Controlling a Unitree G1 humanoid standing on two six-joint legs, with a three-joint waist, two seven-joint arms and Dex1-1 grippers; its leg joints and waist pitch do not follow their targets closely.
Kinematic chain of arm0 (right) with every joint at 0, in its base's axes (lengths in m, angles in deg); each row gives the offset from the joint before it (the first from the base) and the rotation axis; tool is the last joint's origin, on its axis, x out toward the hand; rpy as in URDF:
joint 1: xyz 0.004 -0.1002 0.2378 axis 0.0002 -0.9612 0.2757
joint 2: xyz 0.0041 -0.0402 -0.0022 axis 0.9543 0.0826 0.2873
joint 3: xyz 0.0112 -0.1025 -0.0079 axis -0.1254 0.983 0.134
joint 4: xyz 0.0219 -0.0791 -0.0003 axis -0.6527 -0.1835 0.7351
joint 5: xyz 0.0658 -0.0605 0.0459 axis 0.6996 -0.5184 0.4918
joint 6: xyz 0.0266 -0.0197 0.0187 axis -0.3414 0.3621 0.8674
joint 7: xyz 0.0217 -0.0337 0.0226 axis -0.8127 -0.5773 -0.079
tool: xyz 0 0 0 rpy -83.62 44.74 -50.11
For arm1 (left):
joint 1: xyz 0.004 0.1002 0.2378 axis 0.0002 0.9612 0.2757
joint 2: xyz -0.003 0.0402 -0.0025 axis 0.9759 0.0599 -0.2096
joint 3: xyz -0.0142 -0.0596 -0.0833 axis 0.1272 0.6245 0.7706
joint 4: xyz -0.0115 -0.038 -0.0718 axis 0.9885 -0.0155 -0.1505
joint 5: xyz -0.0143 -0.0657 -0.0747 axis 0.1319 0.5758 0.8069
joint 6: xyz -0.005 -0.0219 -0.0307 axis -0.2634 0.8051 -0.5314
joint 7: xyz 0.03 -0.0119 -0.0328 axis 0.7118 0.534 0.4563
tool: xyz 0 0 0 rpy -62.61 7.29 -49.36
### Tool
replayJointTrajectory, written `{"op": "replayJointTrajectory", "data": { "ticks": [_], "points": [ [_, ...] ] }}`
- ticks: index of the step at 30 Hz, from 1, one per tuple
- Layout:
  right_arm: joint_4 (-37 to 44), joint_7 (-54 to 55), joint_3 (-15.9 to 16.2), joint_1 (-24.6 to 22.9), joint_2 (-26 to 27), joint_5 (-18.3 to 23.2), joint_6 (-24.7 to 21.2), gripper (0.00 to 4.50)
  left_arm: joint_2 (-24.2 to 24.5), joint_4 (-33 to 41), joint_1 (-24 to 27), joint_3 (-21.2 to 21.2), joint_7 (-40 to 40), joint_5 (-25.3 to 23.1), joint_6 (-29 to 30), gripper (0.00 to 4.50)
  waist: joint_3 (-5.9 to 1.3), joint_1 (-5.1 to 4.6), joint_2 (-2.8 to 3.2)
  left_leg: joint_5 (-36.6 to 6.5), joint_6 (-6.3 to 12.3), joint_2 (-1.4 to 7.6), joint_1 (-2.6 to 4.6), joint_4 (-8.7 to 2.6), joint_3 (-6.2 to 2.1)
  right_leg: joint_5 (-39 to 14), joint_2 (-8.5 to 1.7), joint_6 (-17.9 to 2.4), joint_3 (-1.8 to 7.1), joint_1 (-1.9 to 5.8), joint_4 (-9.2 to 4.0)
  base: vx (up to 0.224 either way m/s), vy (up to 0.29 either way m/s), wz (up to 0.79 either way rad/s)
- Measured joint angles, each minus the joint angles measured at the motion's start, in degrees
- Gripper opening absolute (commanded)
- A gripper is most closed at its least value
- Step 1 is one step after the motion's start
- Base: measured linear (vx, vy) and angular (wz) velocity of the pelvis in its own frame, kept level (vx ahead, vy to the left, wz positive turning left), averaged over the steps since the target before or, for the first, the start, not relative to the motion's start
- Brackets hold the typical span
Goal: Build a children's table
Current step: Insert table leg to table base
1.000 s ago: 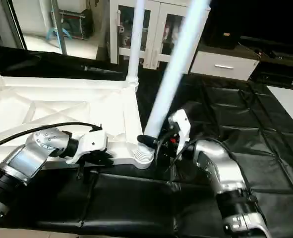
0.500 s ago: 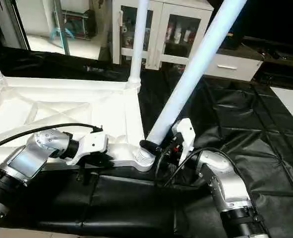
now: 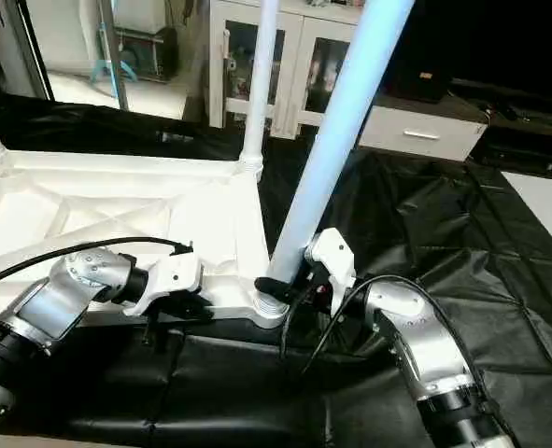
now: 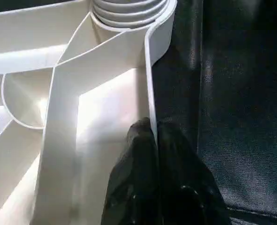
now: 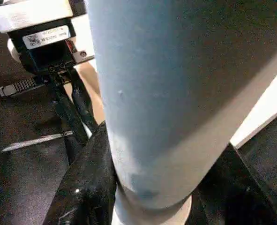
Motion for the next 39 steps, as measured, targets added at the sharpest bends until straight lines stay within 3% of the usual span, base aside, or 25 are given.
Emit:
{"op": "replayJointTrajectory", "data": {
  "ticks": [10,31,33,36,39],
  "points": [
    [-5.1,0.0,-0.8,4.9,2.0,2.1,-5.8,1.84,0.2,-0.2,0.0,0.3,0.7,-0.4,0.5,0.0,-0.02,-0.51,-0.05,0.0,0.0,-0.16,0.04,0.06,-0.41,0.0,0.0,0.0,-0.01,-0.07,-0.05,0.0,0.0,0.0],
    [-5.1,3.2,0.3,4.8,2.8,1.0,-3.7,1.84,-0.2,-0.7,0.0,0.8,1.9,-0.4,0.9,0.0,-0.03,-0.6,-0.01,0.0,0.0,-0.31,0.05,-0.22,-0.72,0.0,0.02,0.0,-0.08,-0.13,-0.7,0.0,0.0,0.0],
    [-6.4,6.1,-0.3,5.2,4.1,0.7,-3.0,1.84,-1.0,-1.3,0.0,1.5,3.3,-0.5,1.7,0.0,-0.02,-0.91,-0.01,0.0,0.0,-0.33,0.04,-0.23,-0.79,0.0,0.02,0.0,-0.1,-0.23,-0.73,0.0,0.0,0.0],
    [-11.4,15.4,-1.4,8.3,8.3,-0.2,-1.5,1.84,-4.5,-3.2,-0.7,3.6,8.1,-0.5,5.7,0.0,0.1,-2.19,-0.11,0.0,0.0,-0.49,-0.05,-0.22,-1.11,0.0,0.02,0.0,-0.17,-0.51,-0.9,0.0,0.0,0.0],
    [-17.4,27.5,-3.4,13.0,12.8,-1.6,-0.7,1.84,-9.2,-6.2,-3.8,4.9,13.7,-0.8,10.9,0.0,0.3,-3.22,-0.13,0.0,0.0,-0.67,-1.08,-0.2,-1.57,0.0,0.01,0.0,-0.36,-1.14,-1.46,0.0,0.0,0.0]
  ]
}}
